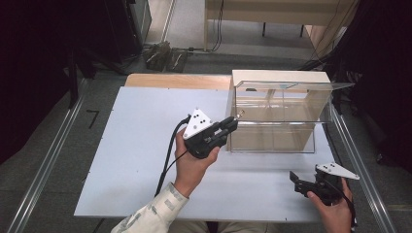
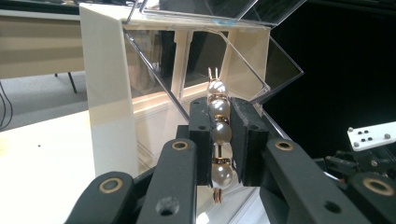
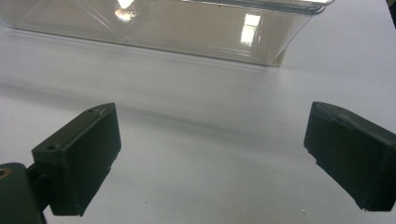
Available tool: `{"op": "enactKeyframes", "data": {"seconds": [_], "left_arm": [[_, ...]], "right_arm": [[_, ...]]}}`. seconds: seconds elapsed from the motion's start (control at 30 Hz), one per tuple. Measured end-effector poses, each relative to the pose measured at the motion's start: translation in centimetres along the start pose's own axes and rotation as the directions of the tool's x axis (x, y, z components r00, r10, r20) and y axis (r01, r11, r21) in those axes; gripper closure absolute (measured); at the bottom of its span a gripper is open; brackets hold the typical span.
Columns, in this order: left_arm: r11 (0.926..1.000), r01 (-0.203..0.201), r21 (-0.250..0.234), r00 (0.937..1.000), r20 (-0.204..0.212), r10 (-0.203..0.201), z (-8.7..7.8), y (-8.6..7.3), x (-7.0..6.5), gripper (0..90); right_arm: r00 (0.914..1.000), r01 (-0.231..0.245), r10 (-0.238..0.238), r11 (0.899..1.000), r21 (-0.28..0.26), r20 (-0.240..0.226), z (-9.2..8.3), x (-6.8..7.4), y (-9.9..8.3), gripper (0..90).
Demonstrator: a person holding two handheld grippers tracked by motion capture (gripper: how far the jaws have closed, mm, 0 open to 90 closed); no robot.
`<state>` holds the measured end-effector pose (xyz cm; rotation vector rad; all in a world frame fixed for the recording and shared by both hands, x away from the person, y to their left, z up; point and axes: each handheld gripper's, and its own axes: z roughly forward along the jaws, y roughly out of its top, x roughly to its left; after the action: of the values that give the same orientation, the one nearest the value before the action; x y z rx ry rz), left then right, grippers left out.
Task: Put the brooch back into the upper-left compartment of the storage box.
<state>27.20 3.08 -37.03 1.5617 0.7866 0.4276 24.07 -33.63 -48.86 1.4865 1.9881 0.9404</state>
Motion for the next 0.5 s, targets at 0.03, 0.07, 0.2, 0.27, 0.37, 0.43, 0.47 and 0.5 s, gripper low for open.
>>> {"op": "enactKeyframes", "data": {"seconds": [0.03, 0.07, 0.2, 0.27, 0.37, 0.43, 0.47, 0.5], "left_arm": [[1.0000, 0.001, -0.002, 1.0000, -0.001, -0.001, 0.1, 0.0, 0.0, 80.0], [1.0000, 0.000, -0.002, 1.0000, 0.002, 0.000, 0.2, 0.1, 0.0, 79.9], [0.9999, 0.007, -0.007, 1.0000, 0.006, -0.007, 0.8, 0.1, 0.1, 79.9], [0.9999, 0.010, -0.012, 0.9999, 0.006, -0.010, 1.0, 0.3, 0.1, 79.9], [0.9997, 0.013, -0.019, 0.9999, 0.006, -0.012, 1.3, 0.5, 0.1, 79.9], [0.9997, 0.014, -0.022, 0.9999, 0.007, -0.014, 1.6, 0.7, 0.1, 79.9], [0.9995, 0.014, -0.027, 0.9999, 0.004, -0.013, 1.7, 0.8, 0.1, 79.9], [0.9996, 0.006, -0.026, 1.0000, 0.001, -0.006, 1.7, 0.9, 0.1, 80.0]], "right_arm": [[1.0000, 0.000, 0.000, 1.000, 0.000, 0.000, 0.0, 0.0, 0.0, 2.3], [1.0000, 0.001, -0.001, 1.000, 0.001, -0.003, 0.0, 0.0, 0.0, 2.3], [1.0000, -0.003, 0.003, 1.000, 0.000, -0.002, 0.0, 0.0, 0.0, 2.3], [1.0000, -0.003, 0.003, 1.000, 0.001, -0.002, 0.1, 0.0, 0.0, 2.3], [1.0000, -0.002, 0.002, 1.000, 0.002, -0.002, 0.1, 0.0, 0.0, 2.3], [1.0000, 0.000, 0.000, 1.000, 0.002, -0.003, 0.1, 0.0, 0.0, 2.3], [1.0000, -0.003, 0.003, 1.000, 0.001, -0.002, 0.0, 0.0, 0.0, 2.3], [1.0000, -0.003, 0.003, 1.000, 0.001, -0.003, 0.0, 0.0, 0.0, 2.3]]}}
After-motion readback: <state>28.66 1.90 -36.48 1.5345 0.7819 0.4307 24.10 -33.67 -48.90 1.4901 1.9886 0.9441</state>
